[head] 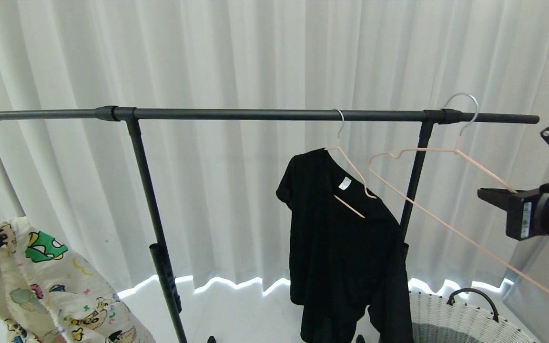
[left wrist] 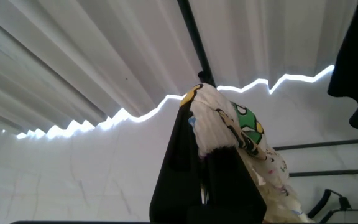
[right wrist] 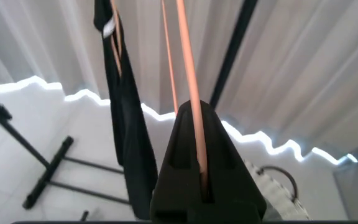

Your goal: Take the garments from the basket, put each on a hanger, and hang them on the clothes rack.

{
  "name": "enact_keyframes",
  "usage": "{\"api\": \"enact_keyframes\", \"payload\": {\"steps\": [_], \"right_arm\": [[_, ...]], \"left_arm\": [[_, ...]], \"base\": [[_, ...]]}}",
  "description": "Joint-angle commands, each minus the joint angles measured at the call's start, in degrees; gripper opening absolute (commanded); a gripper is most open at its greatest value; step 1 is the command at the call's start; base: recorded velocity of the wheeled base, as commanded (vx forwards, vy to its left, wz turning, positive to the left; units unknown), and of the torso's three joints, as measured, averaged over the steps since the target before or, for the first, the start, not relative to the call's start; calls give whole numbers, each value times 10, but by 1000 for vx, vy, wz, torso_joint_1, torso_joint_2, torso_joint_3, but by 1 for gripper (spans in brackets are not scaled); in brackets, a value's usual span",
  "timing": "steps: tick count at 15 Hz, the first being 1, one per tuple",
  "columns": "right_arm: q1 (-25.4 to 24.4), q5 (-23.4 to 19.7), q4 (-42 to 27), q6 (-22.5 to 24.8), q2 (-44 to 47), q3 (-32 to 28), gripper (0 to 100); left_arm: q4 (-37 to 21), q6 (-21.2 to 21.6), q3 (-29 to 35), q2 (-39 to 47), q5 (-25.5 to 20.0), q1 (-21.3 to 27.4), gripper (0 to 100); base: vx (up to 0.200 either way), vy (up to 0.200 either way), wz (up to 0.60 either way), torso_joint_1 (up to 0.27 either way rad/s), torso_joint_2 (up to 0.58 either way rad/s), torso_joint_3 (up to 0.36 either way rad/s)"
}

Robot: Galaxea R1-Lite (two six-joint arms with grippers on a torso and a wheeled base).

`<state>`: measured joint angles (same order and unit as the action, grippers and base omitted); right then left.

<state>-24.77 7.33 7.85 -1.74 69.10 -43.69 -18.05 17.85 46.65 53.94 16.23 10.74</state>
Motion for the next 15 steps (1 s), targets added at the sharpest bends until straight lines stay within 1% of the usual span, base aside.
{"api": "enact_keyframes", "payload": {"steps": [1, 3, 6, 7, 8, 9, 10, 11, 12, 13, 14, 15], "right_arm": [[-2, -1, -21, 13, -83, 33, 0], [-6, -2, -52, 20, -128, 36, 0], [-27, -5, -71, 22, -173, 36, 0], [-63, -13, -79, 20, -195, 41, 0], [-120, -19, -88, 18, -211, 51, 0], [-164, -20, -96, 15, -217, 57, 0], [-224, -21, -101, -10, -216, 70, 0], [-273, -21, -100, -42, -209, 82, 0], [-310, -25, -97, -71, -199, 89, 0], [-360, -31, -93, -106, -186, 96, 0], [-392, -35, -88, -128, -173, 98, 0], [-415, -42, -79, -148, -155, 98, 0]], "left_arm": [[-1, 0, -1, 5, 0, 11, 0], [-1, -2, 0, 10, 0, 35, 0], [10, -1, 0, 13, 0, 61, 0], [18, -1, 0, 20, 0, 80, 0], [26, -1, 0, 27, 0, 97, 0], [30, -1, 0, 35, 0, 106, 0], [32, -2, 0, 48, -1, 124, 0], [33, -2, 2, 66, 0, 133, 0], [33, -2, 3, 82, 5, 135, 0], [33, -6, 11, 107, 26, 141, 0], [33, -18, 25, 133, 45, 141, 0], [33, -49, 51, 161, 54, 141, 0]], "base": [[-200, 0, 0, 2, 7, -2], [-200, 0, 0, 0, 5, 2], [-200, 0, 0, 4, 4, 2], [-200, 0, 0, 7, 7, 7], [0, 0, 0, 0, 0, 0], [0, 0, 0, 0, 0, 0], [0, 0, 0, 0, 0, 0], [0, 0, 0, 0, 0, 0], [0, 0, 0, 0, 0, 0], [0, 0, 0, 0, 0, 0], [0, 0, 0, 0, 0, 0], [0, 0, 0, 0, 0, 0]]}}
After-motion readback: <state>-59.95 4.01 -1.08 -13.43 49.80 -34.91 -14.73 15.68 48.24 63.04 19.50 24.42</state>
